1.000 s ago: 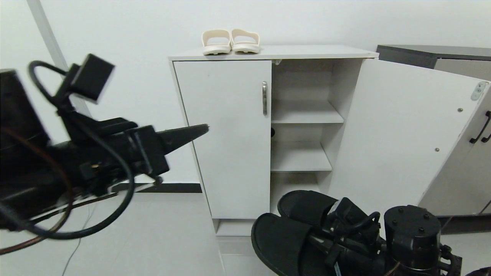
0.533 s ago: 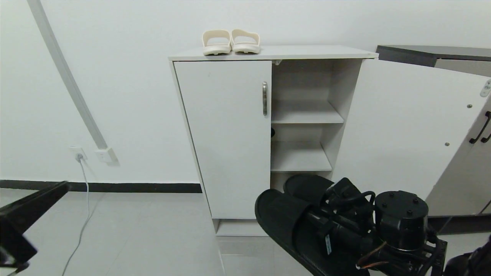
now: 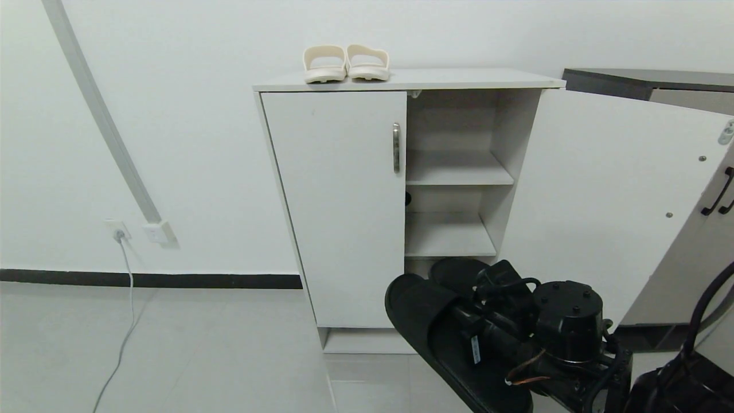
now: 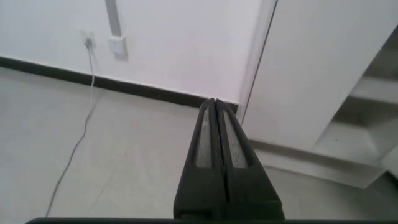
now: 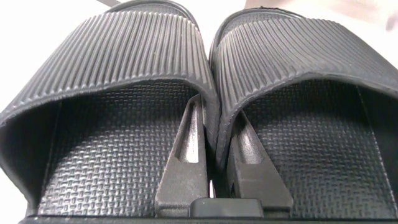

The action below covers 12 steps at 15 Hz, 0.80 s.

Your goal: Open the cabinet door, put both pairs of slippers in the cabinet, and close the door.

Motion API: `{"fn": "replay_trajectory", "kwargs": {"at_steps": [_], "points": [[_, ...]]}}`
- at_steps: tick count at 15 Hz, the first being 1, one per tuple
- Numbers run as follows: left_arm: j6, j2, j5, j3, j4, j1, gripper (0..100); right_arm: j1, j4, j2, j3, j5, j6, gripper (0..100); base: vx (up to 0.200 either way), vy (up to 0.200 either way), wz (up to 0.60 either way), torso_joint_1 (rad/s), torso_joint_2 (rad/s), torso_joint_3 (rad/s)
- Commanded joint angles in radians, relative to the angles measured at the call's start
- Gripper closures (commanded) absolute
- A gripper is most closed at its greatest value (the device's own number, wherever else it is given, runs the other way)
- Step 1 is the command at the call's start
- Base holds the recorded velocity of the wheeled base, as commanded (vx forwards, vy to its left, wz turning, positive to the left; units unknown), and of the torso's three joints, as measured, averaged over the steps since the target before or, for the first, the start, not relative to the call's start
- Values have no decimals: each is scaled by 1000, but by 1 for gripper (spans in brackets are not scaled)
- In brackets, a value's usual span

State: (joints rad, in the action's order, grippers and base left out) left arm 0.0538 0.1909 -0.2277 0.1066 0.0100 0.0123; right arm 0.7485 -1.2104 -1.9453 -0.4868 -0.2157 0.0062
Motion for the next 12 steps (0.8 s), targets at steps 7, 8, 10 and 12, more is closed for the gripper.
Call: {"fn": "replay_trajectory", "kwargs": {"at_steps": [7, 8, 10, 12], "points": [[-106, -191, 202, -107, -47, -14, 100, 3, -4, -9, 2, -2, 0, 100, 0, 0, 0, 0, 0, 0], [-108, -189, 214, -102, 13, -14, 100, 2, -4, -9, -3, -2, 0, 100, 0, 0, 0, 0, 0, 0], [-112, -189, 235, -105, -7, -14, 100, 2, -6, -15, -4, -10, 0, 100, 0, 0, 0, 0, 0, 0], [-111, -189, 245, -105, -7, -14, 100, 2, -6, -15, -9, -13, 1, 100, 0, 0, 0, 0, 0, 0]]}}
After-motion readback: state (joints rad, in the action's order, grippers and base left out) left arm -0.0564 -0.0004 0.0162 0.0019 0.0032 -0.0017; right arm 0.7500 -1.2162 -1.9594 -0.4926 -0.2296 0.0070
